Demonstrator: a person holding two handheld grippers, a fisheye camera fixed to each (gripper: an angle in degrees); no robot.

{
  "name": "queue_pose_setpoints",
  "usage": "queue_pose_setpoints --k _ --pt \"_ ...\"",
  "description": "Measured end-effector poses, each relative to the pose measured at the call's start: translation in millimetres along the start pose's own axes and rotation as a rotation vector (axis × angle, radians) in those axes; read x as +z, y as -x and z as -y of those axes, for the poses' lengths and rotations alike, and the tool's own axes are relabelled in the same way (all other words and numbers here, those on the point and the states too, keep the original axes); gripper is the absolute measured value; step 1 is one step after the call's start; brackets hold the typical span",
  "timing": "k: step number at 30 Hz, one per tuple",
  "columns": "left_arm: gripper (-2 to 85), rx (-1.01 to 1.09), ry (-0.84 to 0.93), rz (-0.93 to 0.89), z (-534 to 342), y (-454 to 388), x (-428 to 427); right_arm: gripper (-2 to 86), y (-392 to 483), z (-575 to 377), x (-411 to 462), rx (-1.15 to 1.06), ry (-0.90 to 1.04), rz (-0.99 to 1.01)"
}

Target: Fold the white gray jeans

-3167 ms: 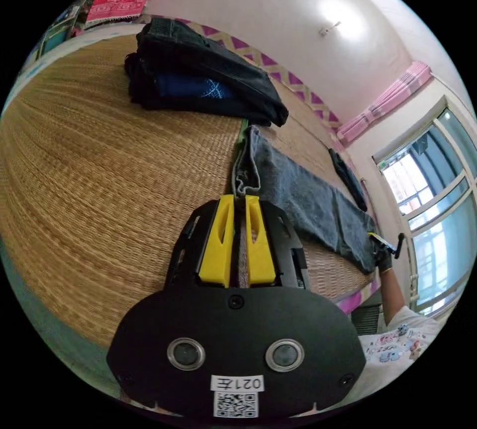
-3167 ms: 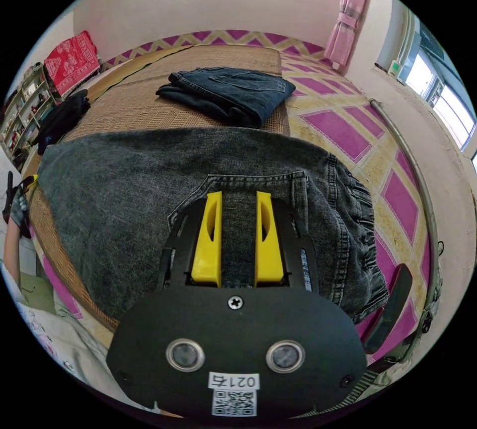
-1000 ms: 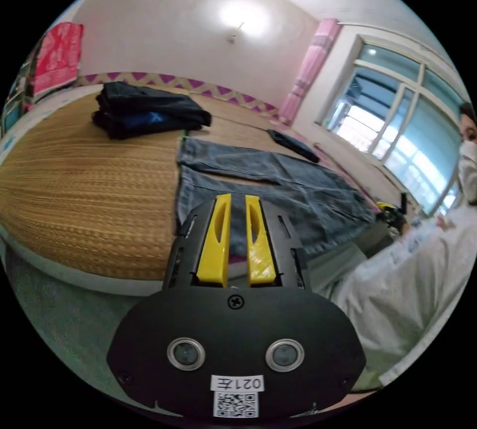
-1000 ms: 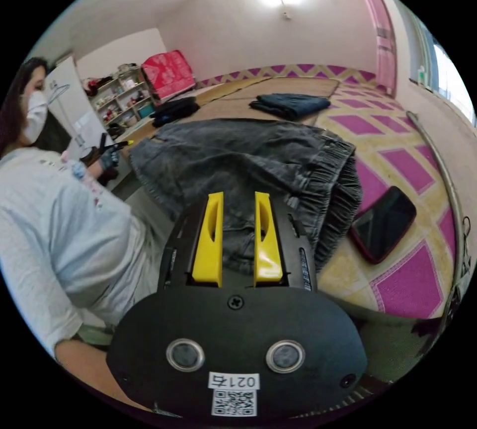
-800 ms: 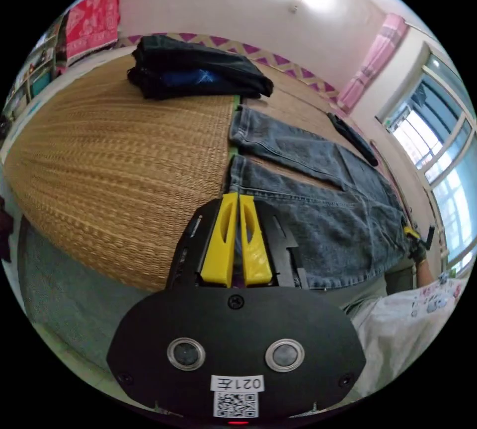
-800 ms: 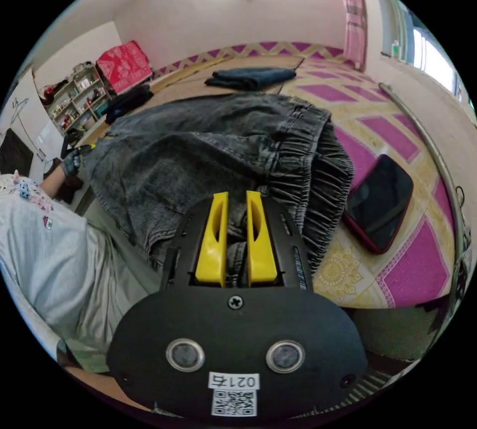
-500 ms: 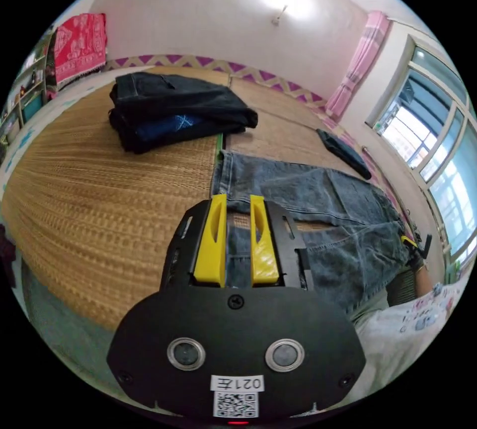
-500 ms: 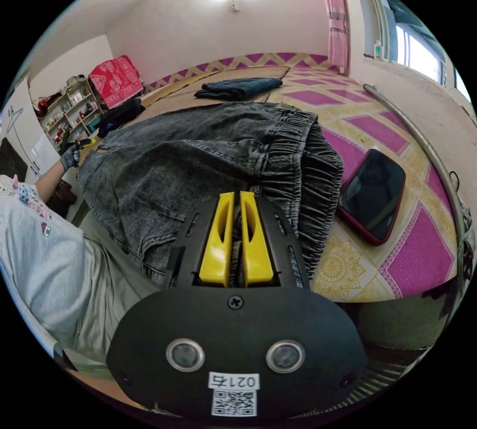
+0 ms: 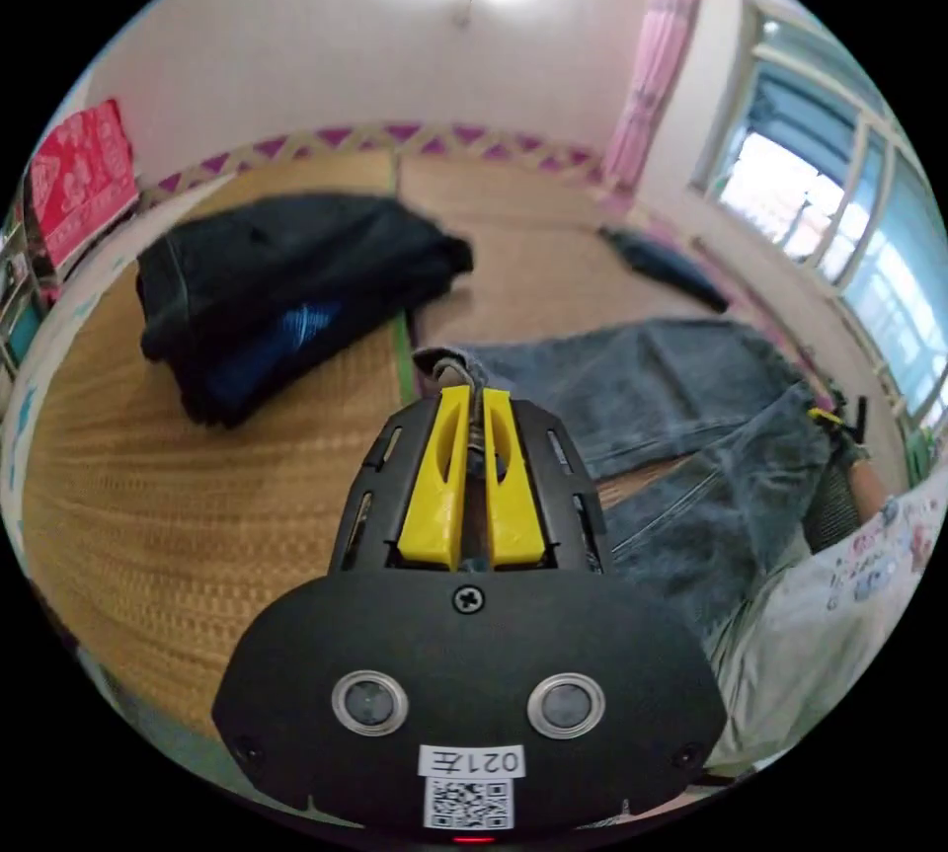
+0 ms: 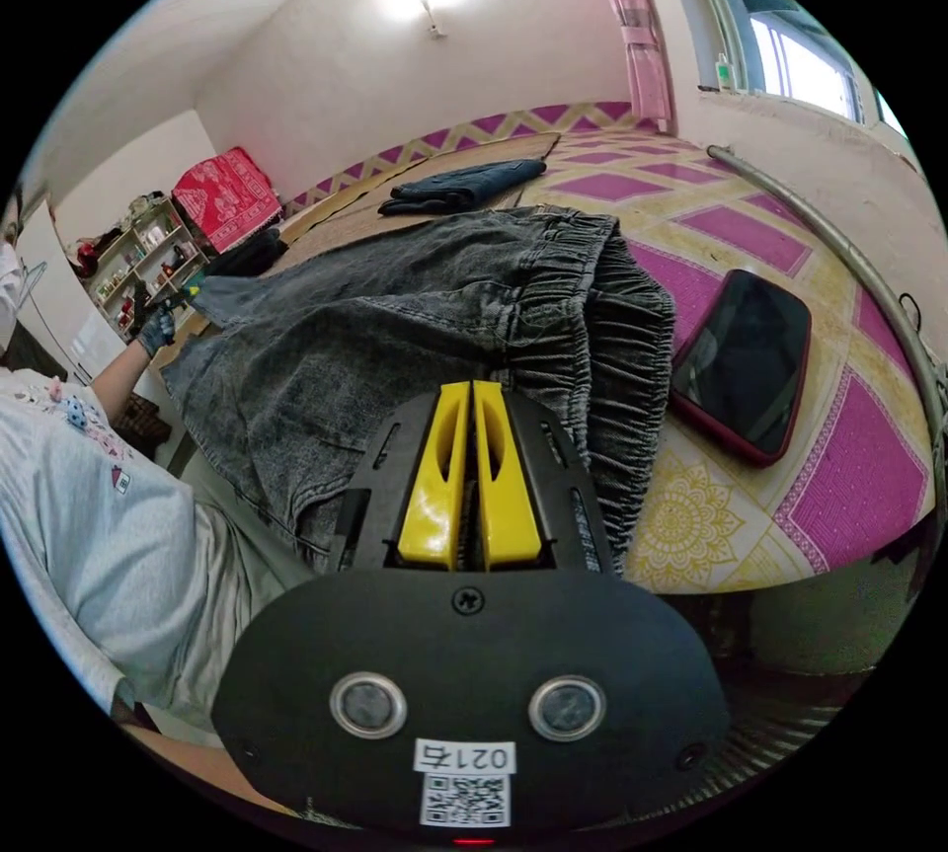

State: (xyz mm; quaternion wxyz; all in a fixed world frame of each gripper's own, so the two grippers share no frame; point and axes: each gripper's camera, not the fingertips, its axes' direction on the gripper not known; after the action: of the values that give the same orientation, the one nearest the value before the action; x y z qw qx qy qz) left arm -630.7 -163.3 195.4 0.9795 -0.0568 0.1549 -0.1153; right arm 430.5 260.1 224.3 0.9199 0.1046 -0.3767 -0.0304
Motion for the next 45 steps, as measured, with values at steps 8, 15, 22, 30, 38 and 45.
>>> queue_pose_setpoints --k 8,15,22,30,38,45 --pt "0.1 -0.279 0.349 0.036 -37 46 53 -0.9 5 -10 -4 0.001 -0.011 -0.007" --pt "-0.1 -0.247 0.372 0.083 -31 32 50 -0.8 8 -17 -7 0.002 -0.019 -0.003" --pt "0.5 -0.239 0.317 0.054 -33 12 31 -0.8 10 -23 -9 0.01 -0.031 0.002" --pt "0.6 -0.149 0.446 0.187 -48 -15 46 -0.8 14 -25 -10 0.01 -0.023 0.0" --pt "-0.9 -0.176 0.43 0.203 -71 -21 26 -0.8 13 -29 -13 0.019 -0.028 0.01" --pt "-0.9 -0.193 0.434 0.203 -90 -22 10 -0.6 12 -33 -16 0.004 -0.036 0.008"
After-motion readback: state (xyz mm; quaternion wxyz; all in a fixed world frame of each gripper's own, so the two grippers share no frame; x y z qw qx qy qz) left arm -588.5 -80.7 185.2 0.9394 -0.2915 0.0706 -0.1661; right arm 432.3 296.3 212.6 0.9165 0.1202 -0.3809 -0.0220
